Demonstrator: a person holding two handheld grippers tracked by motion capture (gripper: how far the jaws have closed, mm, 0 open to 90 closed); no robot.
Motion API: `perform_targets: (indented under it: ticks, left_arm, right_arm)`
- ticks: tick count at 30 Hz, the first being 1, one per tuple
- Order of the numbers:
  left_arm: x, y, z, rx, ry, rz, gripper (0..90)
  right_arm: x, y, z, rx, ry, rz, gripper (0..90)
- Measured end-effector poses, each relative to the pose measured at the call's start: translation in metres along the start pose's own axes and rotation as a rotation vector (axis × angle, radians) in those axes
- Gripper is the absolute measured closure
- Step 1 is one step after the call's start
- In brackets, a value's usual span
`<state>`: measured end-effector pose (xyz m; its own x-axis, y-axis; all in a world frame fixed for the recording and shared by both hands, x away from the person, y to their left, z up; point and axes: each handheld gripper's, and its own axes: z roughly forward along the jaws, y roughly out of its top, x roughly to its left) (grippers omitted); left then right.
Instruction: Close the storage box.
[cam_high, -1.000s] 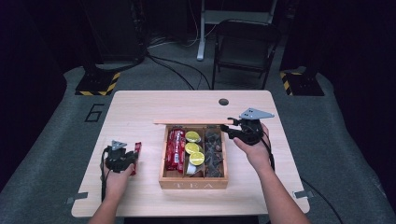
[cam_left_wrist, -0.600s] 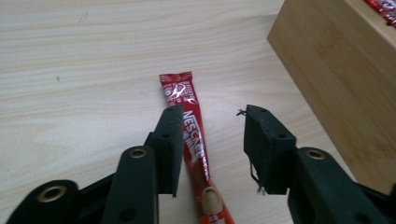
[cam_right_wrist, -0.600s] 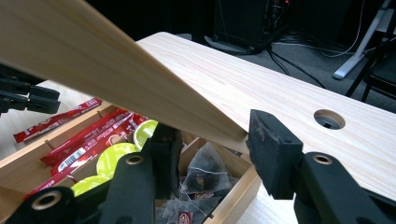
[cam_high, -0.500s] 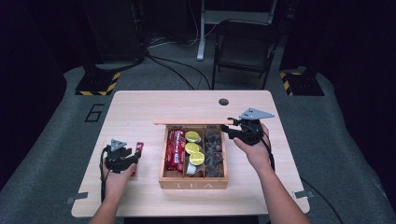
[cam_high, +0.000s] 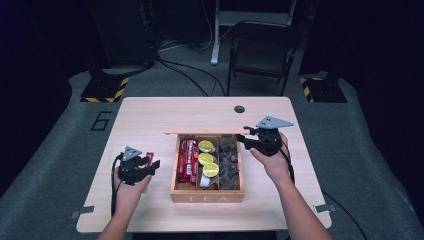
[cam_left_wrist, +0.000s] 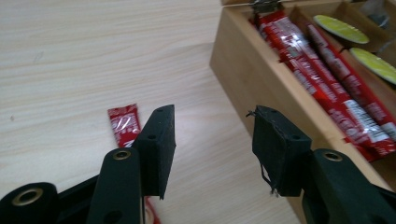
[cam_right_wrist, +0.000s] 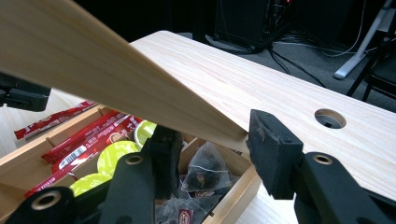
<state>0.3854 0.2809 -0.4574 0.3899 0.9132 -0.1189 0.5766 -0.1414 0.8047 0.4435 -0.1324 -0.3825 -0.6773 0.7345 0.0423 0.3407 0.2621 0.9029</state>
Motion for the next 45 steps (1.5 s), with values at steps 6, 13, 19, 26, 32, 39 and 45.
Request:
perform_targets:
  ticks: [6,13,19,26,32,39,45]
  left_arm:
    - [-0.012,0.009,-0.002,0.001,-0.021,0.042,48.9]
    - [-0.018,0.021,-0.005,0.006,-0.034,0.067,48.9]
    - [-0.022,0.035,-0.01,-0.011,-0.047,0.076,48.8]
    - [-0.029,0.05,-0.015,-0.018,-0.067,0.096,48.3]
    - [-0.036,0.067,-0.022,-0.038,-0.074,0.115,47.6]
    - [-0.046,0.085,-0.028,-0.063,-0.079,0.155,46.9]
    - [-0.051,0.091,-0.029,-0.073,-0.085,0.167,46.5]
  right_arm:
    - [0.0,0.0,0.0,0.002,0.0,-0.001,54.5]
    - [0.001,-0.001,0.0,0.003,0.002,0.007,54.4]
    - [0.001,-0.002,-0.001,0.005,0.003,0.0,54.3]
    - [0.001,-0.002,-0.001,0.01,0.004,-0.007,54.2]
    - [0.002,-0.003,-0.001,0.009,0.001,-0.003,54.2]
    - [0.002,-0.003,-0.001,0.01,0.001,-0.001,54.1]
    - [0.003,-0.003,-0.001,0.015,0.002,0.008,54.1]
